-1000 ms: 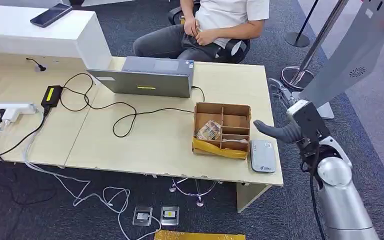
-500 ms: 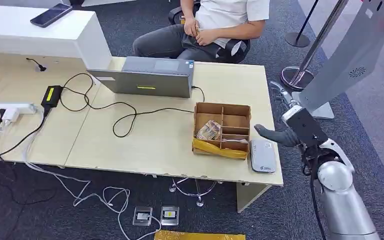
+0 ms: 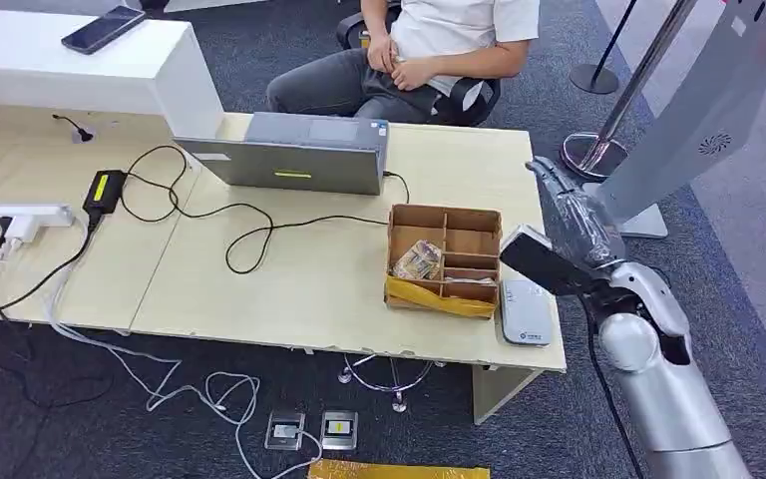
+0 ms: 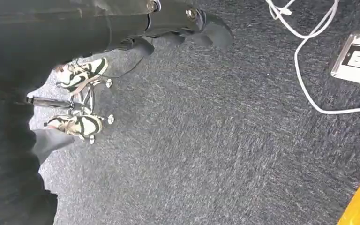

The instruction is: Pass the card to the sensor for recognition and then transmit it.

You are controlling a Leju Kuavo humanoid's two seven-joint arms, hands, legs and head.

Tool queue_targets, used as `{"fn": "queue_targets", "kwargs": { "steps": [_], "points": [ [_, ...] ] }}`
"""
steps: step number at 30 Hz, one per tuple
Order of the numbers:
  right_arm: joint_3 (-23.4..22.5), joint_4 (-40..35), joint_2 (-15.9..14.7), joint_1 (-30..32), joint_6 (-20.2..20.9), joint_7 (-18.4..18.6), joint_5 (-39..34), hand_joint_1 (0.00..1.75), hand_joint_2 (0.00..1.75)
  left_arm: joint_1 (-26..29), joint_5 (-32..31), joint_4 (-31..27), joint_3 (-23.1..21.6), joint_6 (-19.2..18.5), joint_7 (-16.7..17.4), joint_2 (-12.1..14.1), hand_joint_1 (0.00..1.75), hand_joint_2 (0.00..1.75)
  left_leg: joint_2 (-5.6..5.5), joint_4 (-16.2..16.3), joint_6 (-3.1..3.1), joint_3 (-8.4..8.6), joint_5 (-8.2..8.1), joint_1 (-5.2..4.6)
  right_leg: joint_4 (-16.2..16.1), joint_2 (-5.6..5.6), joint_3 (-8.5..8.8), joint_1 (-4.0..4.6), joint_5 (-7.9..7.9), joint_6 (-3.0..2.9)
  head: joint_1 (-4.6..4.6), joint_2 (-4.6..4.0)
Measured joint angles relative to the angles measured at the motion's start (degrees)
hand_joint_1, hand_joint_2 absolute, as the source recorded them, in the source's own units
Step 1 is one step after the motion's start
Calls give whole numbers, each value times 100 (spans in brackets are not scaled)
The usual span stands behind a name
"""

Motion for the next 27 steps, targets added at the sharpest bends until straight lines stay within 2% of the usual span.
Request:
{"fn": "queue_targets", "kwargs": {
  "steps": [9,17,27],
  "points": [
    [235,327,161,-189,74,129,807,0,175,-9,0,0,15,-31,9,0,0,175,0,0,0,0,0,0,0,-1,1,0,0,0,-2,0],
    [514,798,466,-246,-125,138,1419,0,175,-5,-44,0,55,11,59,-17,0,175,0,0,0,0,0,1,1,-1,-1,1,0,0,-2,0],
    [653,1088,603,-364,-24,251,1479,0,175,-24,-135,0,55,-24,68,-37,0,175,0,0,0,0,0,0,0,0,-1,-1,0,0,0,0]
  ]
}}
